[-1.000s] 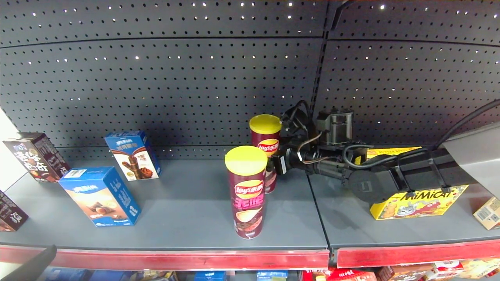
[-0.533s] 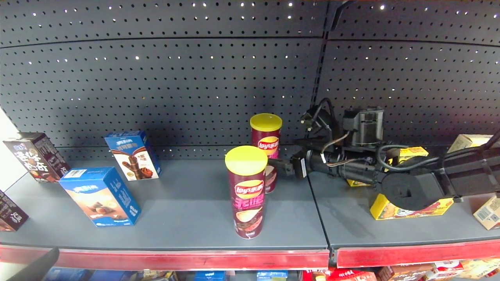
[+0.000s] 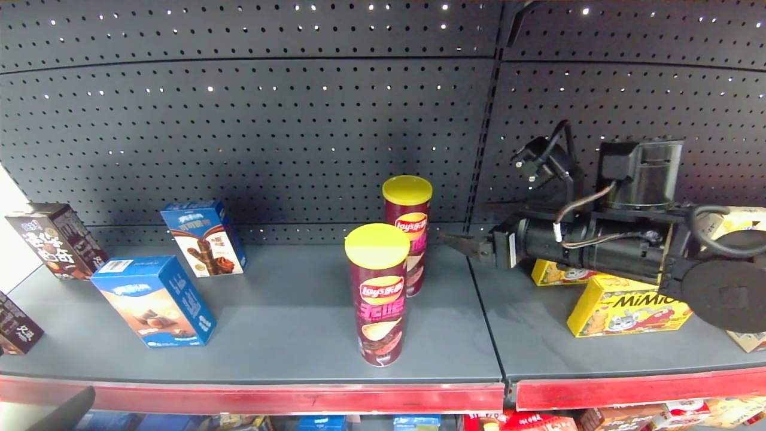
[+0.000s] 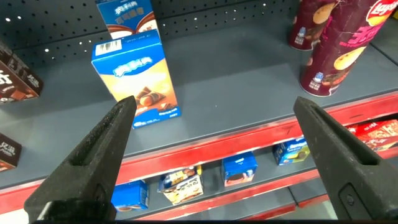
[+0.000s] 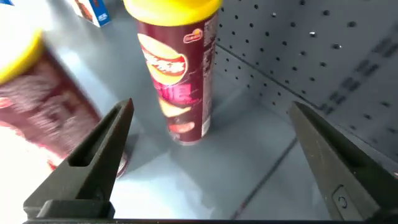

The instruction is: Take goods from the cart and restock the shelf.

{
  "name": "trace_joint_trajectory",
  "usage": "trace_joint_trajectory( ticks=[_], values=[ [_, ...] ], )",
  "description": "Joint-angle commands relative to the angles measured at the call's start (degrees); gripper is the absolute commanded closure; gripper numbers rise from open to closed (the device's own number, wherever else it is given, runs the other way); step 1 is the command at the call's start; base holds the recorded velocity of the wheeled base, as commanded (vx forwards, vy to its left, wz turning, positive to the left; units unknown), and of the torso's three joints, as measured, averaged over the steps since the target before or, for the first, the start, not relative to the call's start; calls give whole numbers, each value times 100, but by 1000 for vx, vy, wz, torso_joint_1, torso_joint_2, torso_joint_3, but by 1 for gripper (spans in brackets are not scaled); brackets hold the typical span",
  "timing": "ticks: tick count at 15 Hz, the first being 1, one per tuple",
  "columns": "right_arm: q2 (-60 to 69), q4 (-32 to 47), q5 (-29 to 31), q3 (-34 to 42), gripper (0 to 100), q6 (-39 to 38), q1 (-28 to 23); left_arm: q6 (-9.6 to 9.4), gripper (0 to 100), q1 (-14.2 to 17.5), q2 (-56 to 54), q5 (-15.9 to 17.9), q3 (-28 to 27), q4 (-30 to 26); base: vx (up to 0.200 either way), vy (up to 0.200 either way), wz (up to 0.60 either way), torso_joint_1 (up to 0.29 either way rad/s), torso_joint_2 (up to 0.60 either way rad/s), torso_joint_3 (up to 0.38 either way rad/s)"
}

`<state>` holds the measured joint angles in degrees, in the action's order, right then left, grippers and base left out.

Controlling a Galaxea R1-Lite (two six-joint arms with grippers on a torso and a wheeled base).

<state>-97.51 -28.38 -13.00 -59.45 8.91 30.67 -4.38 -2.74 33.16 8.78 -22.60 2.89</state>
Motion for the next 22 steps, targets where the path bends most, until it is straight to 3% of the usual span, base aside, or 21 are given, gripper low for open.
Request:
trace_joint_trajectory(
  ticks=[1, 4, 5, 6, 7, 9, 11, 15, 16, 18, 22],
  values=[
    [892, 465, 8, 30, 0, -12, -88, -2, 0, 2, -2, 1, 10, 1, 0, 0, 0, 0, 0, 0],
    [1938, 904, 878, 145, 0, -258, -281, -2, 0, 2, -81, 1, 203, 1, 0, 0, 0, 0, 0, 0],
    [2491, 1080, 1792, 338, 0, -417, -246, 7, 0, 2, -213, 1, 335, 1, 0, 0, 0, 0, 0, 0],
    [2957, 1230, 2319, 593, 0, -487, -246, 7, 0, 11, -363, -8, 494, -8, 0, 0, 0, 0, 0, 0],
    [3116, 1265, 2442, 707, 0, -504, -255, 7, 0, 11, -433, -8, 555, -16, 0, 0, 0, 0, 0, 0],
    [4082, 1300, 3418, 1507, 0, -513, -307, 16, 0, 11, -864, -8, 977, -43, 0, 0, 0, 0, 0, 0],
    [4706, 1309, 3840, 2008, 0, -504, -290, 33, 0, 2, -1154, 10, 1267, -60, 0, 0, 0, 0, 0, 0],
    [5392, 1309, 3954, 2474, 0, -487, -316, 60, 0, 2, -1233, 10, 1381, -60, 0, 0, 0, 0, 0, 0],
    [5910, 1309, 4604, 2834, 0, -434, -316, 60, 0, -7, -1435, 19, 1460, -69, 0, 0, 0, 0, 0, 0],
    [6280, 1309, 5202, 3238, 0, -434, -351, 60, 0, -7, -1461, 19, 1469, -69, 0, 0, 0, 0, 0, 0],
    [6684, 1265, 5905, 3713, 0, -469, -1169, 60, 0, -16, -1426, 28, 1443, -52, 0, 0, 0, 0, 0, 0]
  ],
)
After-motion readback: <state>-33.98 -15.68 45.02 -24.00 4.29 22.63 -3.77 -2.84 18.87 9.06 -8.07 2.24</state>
